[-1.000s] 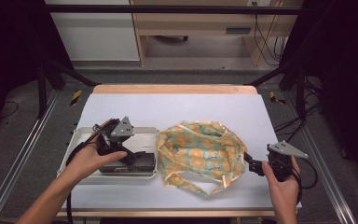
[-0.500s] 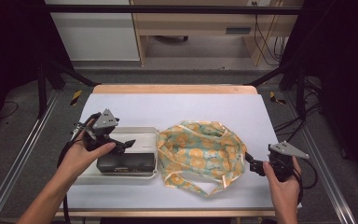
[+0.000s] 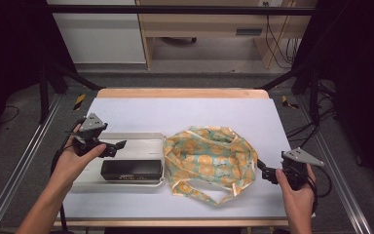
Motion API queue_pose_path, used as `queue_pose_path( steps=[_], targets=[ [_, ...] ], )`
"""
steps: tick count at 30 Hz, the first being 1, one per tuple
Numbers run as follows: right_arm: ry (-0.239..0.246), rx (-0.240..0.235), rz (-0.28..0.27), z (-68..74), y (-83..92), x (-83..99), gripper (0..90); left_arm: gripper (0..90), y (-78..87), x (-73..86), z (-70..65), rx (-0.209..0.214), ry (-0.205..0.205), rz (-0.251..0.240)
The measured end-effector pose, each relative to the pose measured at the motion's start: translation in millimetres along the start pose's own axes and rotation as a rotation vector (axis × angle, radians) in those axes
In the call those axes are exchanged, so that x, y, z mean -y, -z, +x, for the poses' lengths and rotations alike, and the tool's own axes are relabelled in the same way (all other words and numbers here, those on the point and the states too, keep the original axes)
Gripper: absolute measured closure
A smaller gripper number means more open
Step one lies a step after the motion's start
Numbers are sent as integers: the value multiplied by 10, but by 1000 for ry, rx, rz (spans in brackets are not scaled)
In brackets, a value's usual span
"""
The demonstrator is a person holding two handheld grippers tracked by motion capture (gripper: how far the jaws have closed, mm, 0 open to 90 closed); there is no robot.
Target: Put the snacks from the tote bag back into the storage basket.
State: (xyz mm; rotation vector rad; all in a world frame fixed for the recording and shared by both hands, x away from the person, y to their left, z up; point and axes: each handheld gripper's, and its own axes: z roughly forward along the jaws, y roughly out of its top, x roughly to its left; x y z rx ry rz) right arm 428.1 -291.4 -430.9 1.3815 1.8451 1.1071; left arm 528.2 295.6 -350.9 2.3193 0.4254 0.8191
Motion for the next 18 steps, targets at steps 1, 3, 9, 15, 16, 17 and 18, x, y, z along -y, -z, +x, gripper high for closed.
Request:
queue_pose_path(
  steps=[1, 3, 9, 15, 16, 17, 18],
  targets=[
    [1, 2, -1, -2, -1, 1, 63, 62, 1, 48, 30, -5, -4, 7],
    [-1, 2, 1, -5, 0, 3, 63, 63, 8, 131, 80, -6, -2, 3],
    [0, 7, 3, -20, -21, 15, 63, 66, 28, 366, 164, -38, 15, 22],
    [-15, 21, 2, -34, -53, 37, 63, 70, 35, 602, 202, -41, 56, 14],
    [-21, 22, 3, -36, -60, 46, 63, 70, 37, 639, 200, -45, 63, 15],
    [-24, 28, 2, -40, -69, 59, 63, 72, 42, 680, 190, -53, 71, 19],
    [-31, 28, 2, -41, -75, 73, 63, 73, 46, 703, 185, -61, 74, 22]
  ],
)
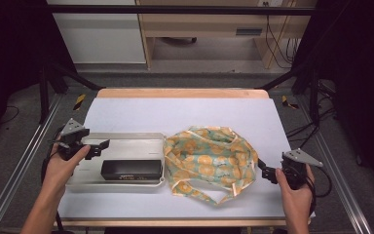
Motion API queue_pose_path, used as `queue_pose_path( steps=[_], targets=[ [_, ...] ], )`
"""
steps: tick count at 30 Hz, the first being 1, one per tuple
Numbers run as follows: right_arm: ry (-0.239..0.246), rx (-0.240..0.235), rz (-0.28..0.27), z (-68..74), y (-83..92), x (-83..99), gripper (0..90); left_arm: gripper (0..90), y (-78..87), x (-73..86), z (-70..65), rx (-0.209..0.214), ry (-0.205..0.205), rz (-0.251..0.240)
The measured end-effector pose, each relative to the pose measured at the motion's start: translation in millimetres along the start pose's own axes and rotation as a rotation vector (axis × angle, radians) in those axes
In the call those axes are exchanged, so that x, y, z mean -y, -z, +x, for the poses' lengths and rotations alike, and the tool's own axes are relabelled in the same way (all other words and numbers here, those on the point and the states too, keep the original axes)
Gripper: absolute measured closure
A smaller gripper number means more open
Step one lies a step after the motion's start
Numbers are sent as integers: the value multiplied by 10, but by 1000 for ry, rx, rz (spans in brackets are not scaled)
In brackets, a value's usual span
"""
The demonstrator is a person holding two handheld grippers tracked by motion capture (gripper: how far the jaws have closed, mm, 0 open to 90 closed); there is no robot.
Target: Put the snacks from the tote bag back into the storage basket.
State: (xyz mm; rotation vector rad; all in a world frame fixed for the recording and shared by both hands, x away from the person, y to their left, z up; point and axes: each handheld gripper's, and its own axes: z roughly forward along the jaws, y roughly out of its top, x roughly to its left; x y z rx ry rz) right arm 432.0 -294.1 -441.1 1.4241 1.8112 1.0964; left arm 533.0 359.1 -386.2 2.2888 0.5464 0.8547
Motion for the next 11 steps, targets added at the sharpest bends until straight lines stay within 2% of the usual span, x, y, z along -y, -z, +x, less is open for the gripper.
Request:
queue_pose_path(
  steps=[4, 6, 7, 8, 10, 11],
  targets=[
    [-3, 14, -4, 9, -18, 49, 66, 73, 26, 125, -33, -24, 55, -14],
    [-17, 32, -22, 8, -9, 75, 67, 75, 29, 198, -87, -50, 125, -22],
    [-26, 33, -31, 7, -8, 84, 67, 78, 20, 233, -150, -57, 201, -20],
    [-31, 33, -35, 10, -6, 99, 66, 78, 17, 252, -181, -63, 232, -15],
    [-20, 36, -36, 26, -17, 132, 65, 77, 39, 287, -165, -77, 210, -12],
    [-13, 35, -35, 33, -19, 142, 65, 78, 52, 304, -172, -85, 218, -11]
  ],
)
